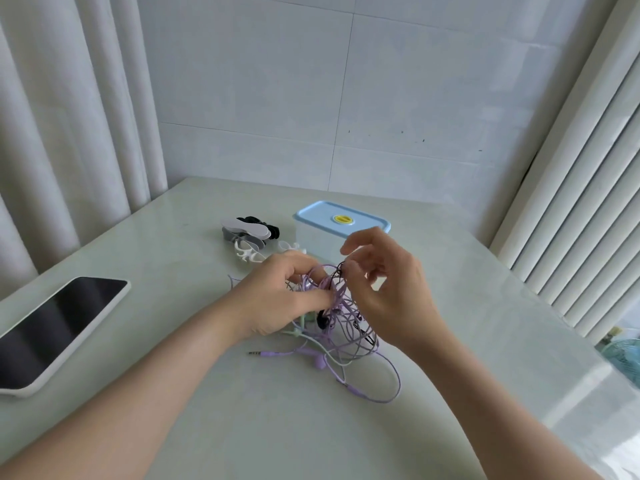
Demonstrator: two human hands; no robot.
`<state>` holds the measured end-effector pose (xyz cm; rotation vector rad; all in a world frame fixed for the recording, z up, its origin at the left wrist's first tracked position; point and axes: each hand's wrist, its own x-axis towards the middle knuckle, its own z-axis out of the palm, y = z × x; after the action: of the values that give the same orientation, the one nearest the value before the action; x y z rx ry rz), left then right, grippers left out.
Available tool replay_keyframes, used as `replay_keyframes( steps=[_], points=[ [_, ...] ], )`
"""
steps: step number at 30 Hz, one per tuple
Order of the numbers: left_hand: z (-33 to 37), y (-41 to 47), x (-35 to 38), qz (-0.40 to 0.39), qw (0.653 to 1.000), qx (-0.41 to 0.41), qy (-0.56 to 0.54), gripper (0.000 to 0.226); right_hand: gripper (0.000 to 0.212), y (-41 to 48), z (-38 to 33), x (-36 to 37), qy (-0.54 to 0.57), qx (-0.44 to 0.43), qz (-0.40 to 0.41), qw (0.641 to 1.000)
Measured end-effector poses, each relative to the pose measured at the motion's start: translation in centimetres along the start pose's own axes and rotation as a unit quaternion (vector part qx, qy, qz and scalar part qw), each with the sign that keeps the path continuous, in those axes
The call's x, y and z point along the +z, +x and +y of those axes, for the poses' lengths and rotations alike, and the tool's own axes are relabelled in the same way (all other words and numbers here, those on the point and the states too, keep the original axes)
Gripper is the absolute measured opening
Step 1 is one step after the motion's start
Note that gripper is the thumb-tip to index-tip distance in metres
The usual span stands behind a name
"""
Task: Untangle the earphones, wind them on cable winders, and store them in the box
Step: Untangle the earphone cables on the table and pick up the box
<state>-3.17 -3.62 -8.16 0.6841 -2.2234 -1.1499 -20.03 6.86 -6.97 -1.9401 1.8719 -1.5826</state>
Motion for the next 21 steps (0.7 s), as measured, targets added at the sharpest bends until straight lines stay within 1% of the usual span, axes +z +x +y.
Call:
replay_keyframes(
  steps=[1,2,3,5,7,9,10,13,16,18,21],
  points=[
    [0.0,0.0,0.0,0.002,1.000,-0.008,-0.010,0.035,0.027,0.0,0.3,-0.1,-0.059,-0.048,-0.012,0.997],
    [0.1,0.0,-0.1,0.004,1.000,-0.013,-0.024,0.037,0.031,0.1,0.5,-0.1,-0.091,-0.077,-0.027,0.993],
    [0.1,0.0,-0.2,0.003,0.999,-0.017,-0.038,0.033,0.036,0.1,0.7,-0.1,-0.106,-0.087,-0.040,0.990],
    [0.1,0.1,-0.2,-0.002,0.998,-0.025,-0.054,0.018,0.041,0.0,1.0,-0.1,-0.122,-0.094,-0.056,0.986],
    [0.2,0.2,-0.4,-0.021,0.997,-0.038,-0.070,0.005,0.033,0.0,1.1,-0.1,-0.135,-0.101,-0.065,0.983],
    [0.2,0.3,-0.5,-0.043,0.994,-0.044,-0.088,0.006,0.024,-0.1,0.9,-0.2,-0.152,-0.106,-0.075,0.980],
    [0.2,0.4,-0.7,-0.052,0.993,-0.044,-0.092,0.008,0.023,0.0,0.8,-0.1,-0.162,-0.111,-0.081,0.977],
    [-0.1,0.4,-1.0,-0.073,0.993,-0.039,-0.087,0.012,0.028,0.2,0.7,0.0,-0.190,-0.139,-0.098,0.967],
    [-0.3,0.5,-1.1,-0.082,0.989,-0.056,-0.110,0.013,0.025,0.4,1.0,-0.1,-0.212,-0.167,-0.083,0.959],
    [-0.2,0.4,-1.0,-0.082,0.987,-0.063,-0.122,0.014,0.018,0.4,1.0,-0.2,-0.222,-0.156,-0.073,0.960],
    [-0.3,0.4,-1.1,-0.060,0.987,-0.077,-0.131,0.030,0.012,0.1,0.9,0.7,-0.220,-0.117,-0.036,0.968]
  ],
)
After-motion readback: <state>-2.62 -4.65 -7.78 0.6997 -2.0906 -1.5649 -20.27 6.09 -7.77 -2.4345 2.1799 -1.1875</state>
